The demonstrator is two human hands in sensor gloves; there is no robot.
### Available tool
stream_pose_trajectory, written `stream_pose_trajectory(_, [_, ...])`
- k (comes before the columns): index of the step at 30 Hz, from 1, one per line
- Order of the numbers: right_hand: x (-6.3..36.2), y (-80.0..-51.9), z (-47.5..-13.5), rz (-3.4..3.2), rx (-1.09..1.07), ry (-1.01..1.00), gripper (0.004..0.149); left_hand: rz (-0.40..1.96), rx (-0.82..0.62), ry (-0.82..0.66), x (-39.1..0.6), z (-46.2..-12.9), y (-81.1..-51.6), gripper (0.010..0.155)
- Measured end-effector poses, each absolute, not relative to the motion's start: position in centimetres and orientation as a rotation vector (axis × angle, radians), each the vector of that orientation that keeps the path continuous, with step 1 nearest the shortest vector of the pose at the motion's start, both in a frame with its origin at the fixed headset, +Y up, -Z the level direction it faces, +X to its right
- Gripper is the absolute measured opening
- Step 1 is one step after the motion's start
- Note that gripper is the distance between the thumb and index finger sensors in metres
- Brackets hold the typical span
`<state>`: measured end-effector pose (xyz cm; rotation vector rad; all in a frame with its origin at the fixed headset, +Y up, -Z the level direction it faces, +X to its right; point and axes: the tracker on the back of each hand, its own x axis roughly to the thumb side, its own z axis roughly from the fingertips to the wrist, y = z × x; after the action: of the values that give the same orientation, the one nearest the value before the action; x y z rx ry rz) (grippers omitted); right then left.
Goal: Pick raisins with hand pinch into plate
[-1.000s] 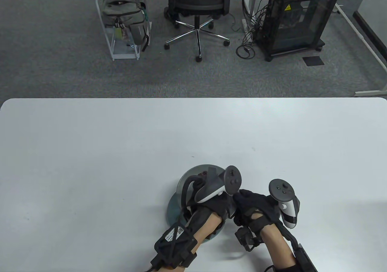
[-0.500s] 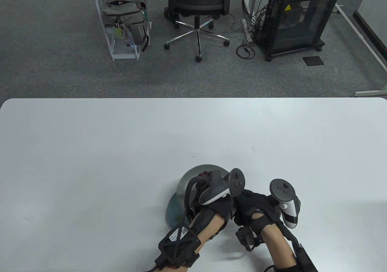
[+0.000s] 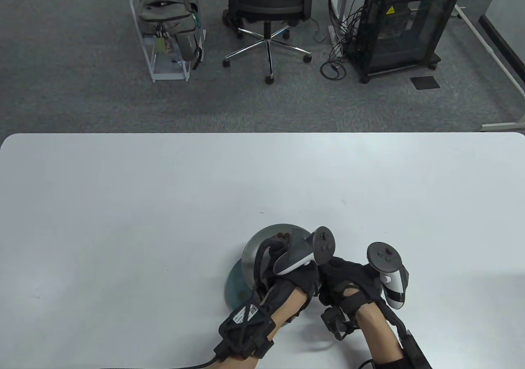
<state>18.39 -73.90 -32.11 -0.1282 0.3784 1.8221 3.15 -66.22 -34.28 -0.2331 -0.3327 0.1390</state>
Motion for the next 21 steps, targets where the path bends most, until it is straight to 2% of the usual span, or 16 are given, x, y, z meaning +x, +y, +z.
stream_pose_trajectory(12, [18.7, -74.1, -32.3, 1.844, -0.16, 0.388, 0.052, 0.201, -0.252, -0.35, 2.5, -34.4, -66.5, 0.048])
stream_pose_trajectory(21, [19.9, -74.7, -32.9, 1.842, -0.222, 0.375, 0.052, 0.201, -0.188, -0.343, 0.7, -33.6, -64.0, 0.048])
